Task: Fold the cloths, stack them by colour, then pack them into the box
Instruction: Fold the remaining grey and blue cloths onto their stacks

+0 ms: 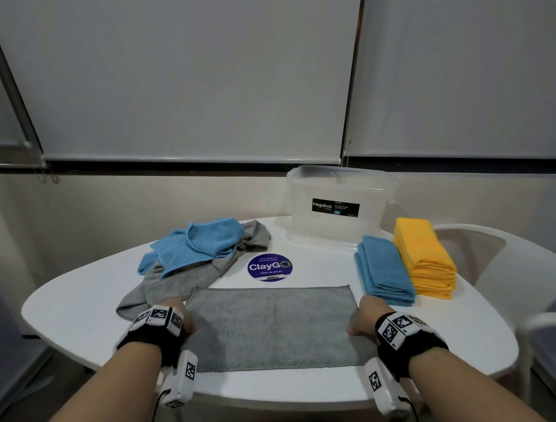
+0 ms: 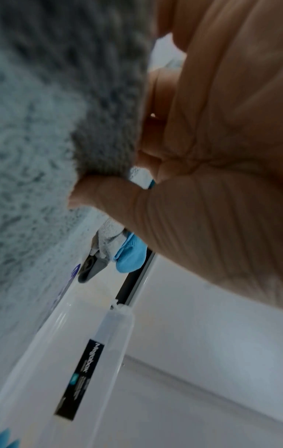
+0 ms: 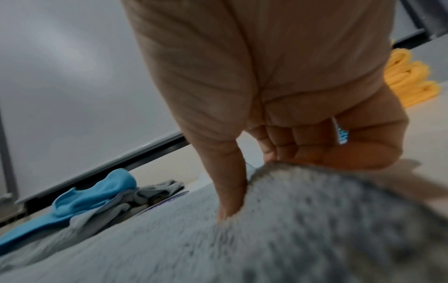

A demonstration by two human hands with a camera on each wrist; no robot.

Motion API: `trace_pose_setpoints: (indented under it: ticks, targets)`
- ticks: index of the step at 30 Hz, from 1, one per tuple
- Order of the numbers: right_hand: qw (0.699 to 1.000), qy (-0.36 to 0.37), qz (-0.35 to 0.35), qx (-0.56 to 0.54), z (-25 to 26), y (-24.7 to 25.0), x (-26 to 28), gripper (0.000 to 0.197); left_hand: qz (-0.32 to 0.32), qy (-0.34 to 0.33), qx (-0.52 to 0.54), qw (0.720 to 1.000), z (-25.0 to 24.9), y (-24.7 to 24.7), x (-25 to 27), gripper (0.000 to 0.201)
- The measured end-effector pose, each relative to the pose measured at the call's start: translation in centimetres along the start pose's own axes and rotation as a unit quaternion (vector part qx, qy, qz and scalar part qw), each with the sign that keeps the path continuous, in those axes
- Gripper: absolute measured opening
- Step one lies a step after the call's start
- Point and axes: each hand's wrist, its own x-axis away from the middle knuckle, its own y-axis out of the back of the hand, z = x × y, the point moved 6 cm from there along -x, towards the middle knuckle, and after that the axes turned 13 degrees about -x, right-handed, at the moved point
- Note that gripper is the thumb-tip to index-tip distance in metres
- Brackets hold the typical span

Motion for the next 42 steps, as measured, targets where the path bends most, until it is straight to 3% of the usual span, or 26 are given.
trace_pose_setpoints:
  ticks: [6,9,11,15,17,22,27,31,33,36,39,42]
  targets:
    - [0.998,-0.023,0.035,-0.045,-0.8,0.0,-0.2,0.046,0.036,0.033,0.068,0.996,1.5,-0.4,0.4,0.031]
    - [0.997,-0.024,0.049,-0.053,-1.0,0.1,-0.1,0.05,0.064,0.047,0.169,0.982,1.7,-1.0,0.5,0.046]
    - [0.997,-0.025,0.049,-0.056,-1.1,0.2,-0.3,0.05,0.067,0.036,0.248,0.966,1.9,-1.1,0.3,0.046]
    - [0.995,-0.026,0.031,-0.093,-1.3,0.6,-0.4,0.041,0.055,0.026,0.149,0.987,2.3,-0.3,0.4,0.041]
    - [0.996,-0.022,0.031,-0.077,-1.1,0.4,-0.3,0.041,0.022,0.033,0.146,0.989,2.5,0.2,0.4,0.044]
    - [0.999,-0.006,0.042,-0.009,-0.2,-0.2,-0.1,0.038,0.027,0.022,0.124,0.992,2.3,-0.1,-0.1,0.046]
    - [0.999,0.005,0.049,-0.012,0.1,0.2,-0.3,0.025,0.034,0.004,0.137,0.99,2.4,0.1,-0.2,0.043]
    - [0.991,-0.022,0.036,-0.125,-1.3,0.9,-1.2,0.021,0.049,-0.032,0.259,0.964,2.1,-0.4,-1.0,0.013]
    - [0.976,-0.051,0.045,-0.205,-2.5,0.7,-1.7,0.02,0.049,-0.028,0.368,0.928,2.3,-0.9,-0.9,0.016]
    - [0.967,-0.076,0.068,-0.235,-3.9,0.2,-1.9,0.024,0.054,-0.035,0.461,0.885,2.0,-0.7,0.3,0.015]
    - [0.968,-0.07,0.076,-0.227,-4.0,0.0,-1.9,0.024,0.043,-0.089,0.472,0.876,1.5,-0.3,0.9,0.029]
    - [0.966,-0.058,0.096,-0.234,-3.3,0.0,-1.5,0.023,0.005,-0.128,0.42,0.899,0.9,0.6,1.6,0.026]
